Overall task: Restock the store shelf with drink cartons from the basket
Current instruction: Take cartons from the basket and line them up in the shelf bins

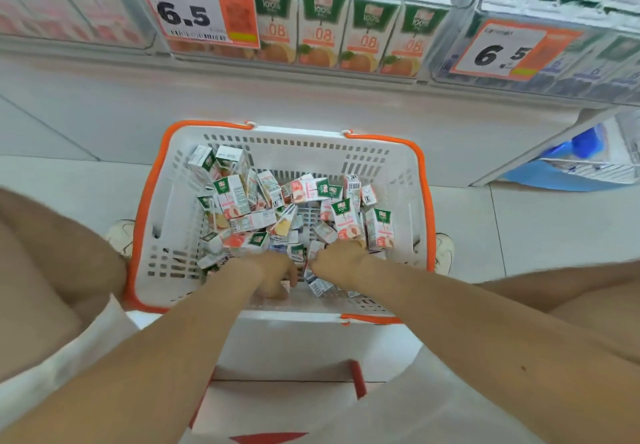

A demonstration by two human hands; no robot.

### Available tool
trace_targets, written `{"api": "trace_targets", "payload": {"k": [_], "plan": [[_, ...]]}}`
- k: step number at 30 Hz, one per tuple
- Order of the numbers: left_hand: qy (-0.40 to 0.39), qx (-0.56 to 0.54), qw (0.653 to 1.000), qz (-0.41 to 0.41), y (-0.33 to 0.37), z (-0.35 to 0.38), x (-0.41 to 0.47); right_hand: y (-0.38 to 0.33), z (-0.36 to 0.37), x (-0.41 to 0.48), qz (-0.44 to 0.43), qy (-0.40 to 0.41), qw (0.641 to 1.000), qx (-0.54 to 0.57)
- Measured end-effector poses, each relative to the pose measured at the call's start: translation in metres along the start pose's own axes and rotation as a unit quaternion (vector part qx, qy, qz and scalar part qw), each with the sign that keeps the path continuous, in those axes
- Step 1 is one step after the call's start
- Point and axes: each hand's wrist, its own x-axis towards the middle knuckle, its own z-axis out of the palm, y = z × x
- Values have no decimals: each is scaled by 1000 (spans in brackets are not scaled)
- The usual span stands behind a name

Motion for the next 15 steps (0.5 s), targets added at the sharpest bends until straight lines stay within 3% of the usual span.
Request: {"api": "trace_targets", "payload": {"k": [9,15], "plan": [[37,-78,996,-35,-24,-15,-8,1,6,1,-14,19,999,-43],[113,-133,983,-49,-22,-41,-32,-2,0,-9,-5,31,999,-14]]}}
